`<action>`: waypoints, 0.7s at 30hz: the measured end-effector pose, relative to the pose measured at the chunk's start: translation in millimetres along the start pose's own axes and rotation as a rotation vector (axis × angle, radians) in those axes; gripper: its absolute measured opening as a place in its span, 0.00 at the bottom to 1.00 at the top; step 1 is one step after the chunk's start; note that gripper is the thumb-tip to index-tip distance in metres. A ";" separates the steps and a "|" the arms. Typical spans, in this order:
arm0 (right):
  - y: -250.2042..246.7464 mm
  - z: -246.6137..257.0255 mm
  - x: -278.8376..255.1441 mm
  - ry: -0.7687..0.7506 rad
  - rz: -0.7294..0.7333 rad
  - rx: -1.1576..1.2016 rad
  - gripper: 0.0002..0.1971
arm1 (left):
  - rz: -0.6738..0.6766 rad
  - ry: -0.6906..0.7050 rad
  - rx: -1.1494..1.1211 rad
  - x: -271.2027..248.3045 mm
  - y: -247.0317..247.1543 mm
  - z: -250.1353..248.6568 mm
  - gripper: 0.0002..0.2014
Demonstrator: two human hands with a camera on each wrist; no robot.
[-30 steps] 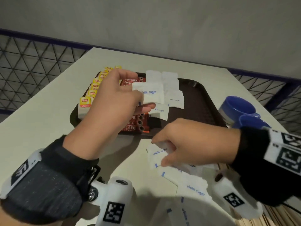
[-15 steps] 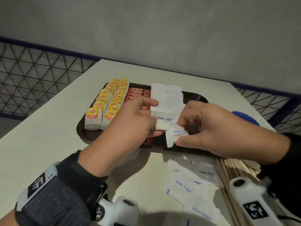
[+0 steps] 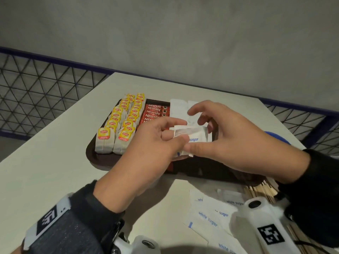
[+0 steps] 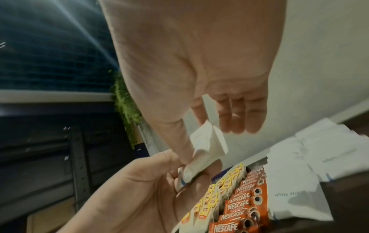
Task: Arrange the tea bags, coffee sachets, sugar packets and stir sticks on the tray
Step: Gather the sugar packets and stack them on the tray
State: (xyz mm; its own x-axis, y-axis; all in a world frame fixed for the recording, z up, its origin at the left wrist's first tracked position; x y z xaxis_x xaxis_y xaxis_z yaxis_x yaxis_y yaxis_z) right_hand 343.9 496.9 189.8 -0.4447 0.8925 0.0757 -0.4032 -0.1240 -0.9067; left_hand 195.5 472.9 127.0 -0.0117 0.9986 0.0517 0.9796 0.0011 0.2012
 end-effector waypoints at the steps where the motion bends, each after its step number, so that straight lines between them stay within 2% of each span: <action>1: 0.2 -2.4 1.8 0.006 0.010 0.083 0.21 | -0.003 0.014 -0.015 -0.1 -0.3 -1.9 0.13; 4: 2.6 -7.5 4.5 0.026 0.029 0.280 0.09 | -0.024 0.040 -0.014 -0.8 0.0 -4.0 0.11; 6: 3.6 -11.4 4.4 0.038 0.024 0.314 0.07 | -0.043 0.049 0.012 -1.0 -0.1 -4.9 0.05; 10: 3.1 -16.2 3.6 0.059 0.087 0.341 0.08 | -0.048 0.048 0.068 -2.1 0.7 -4.8 0.10; 14: -2.0 -16.7 4.3 0.077 0.192 0.412 0.03 | -0.041 0.052 0.055 -3.5 1.1 -6.0 0.08; 18: -14.0 -26.3 18.3 0.124 0.250 0.288 0.02 | -0.057 0.022 0.057 -3.2 -0.2 -4.4 0.08; 21: -15.5 -53.5 41.1 0.235 0.278 0.135 0.02 | -0.108 -0.008 0.051 -0.4 -6.4 -4.7 0.06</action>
State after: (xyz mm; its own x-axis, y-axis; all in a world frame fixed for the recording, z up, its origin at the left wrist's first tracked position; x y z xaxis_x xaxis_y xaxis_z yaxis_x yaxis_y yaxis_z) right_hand 374.7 558.8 184.8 -0.3625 0.8899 -0.2769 -0.4019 -0.4174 -0.8151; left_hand 188.3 472.2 130.3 -0.1162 0.9929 0.0244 0.9816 0.1111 0.1551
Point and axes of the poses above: each hand's wrist, its own x-axis towards the middle knuckle, its own y-axis out of the palm, z = x × y, the point moved 4 cm from there along x, towards the middle knuckle, and after that the axes turned 2 degrees about -x, right-handed, at the moved point
